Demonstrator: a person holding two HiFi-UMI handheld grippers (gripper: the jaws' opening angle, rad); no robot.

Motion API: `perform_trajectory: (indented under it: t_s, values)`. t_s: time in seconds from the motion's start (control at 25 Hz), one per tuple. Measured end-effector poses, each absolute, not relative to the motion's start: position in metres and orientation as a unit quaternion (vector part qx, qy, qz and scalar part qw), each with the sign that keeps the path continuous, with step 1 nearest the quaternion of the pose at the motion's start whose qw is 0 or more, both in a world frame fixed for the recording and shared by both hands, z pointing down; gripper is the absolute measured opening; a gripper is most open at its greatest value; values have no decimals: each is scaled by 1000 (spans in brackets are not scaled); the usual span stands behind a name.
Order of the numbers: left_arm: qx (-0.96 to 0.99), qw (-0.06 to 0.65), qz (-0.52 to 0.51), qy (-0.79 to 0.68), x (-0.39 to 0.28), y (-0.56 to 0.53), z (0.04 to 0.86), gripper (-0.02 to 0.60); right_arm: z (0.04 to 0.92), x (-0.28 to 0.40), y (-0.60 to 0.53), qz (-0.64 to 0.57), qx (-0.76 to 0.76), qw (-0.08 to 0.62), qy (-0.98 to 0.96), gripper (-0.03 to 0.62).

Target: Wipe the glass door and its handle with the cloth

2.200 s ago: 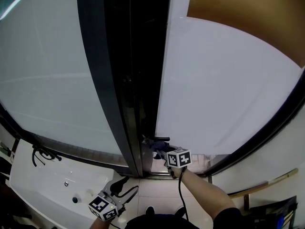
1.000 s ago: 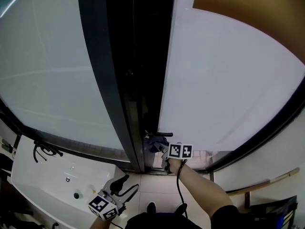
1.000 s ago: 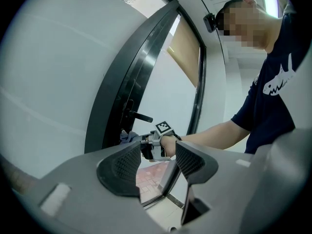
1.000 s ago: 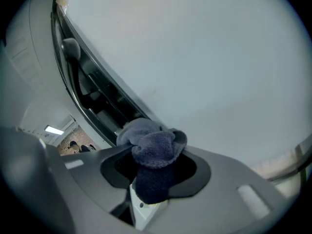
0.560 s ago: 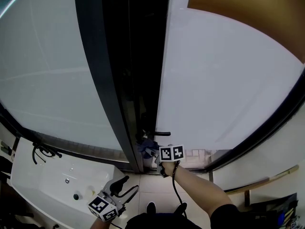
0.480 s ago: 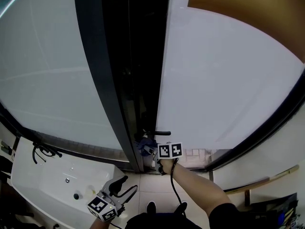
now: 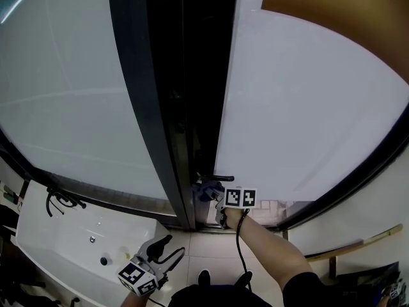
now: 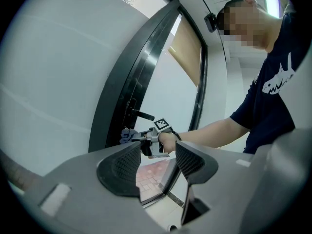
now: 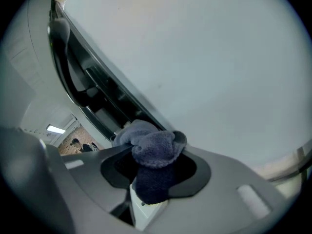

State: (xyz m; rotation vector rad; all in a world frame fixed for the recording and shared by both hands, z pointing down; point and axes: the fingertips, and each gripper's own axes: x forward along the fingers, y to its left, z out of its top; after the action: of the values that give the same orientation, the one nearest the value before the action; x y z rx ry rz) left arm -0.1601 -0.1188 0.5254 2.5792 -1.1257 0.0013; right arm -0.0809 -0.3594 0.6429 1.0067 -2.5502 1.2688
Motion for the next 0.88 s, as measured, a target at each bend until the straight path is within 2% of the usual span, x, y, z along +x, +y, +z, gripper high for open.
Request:
perform_trajectory:
  t_s: [0.44,0.88]
  values:
    - [917,154,0,-367,-140,-128,520,221,637,-22,-343,378,359,58,-851,156]
    - [933,154,10,-324,-114,-133,525,221,601,99,-256,271,423,67,-862,158]
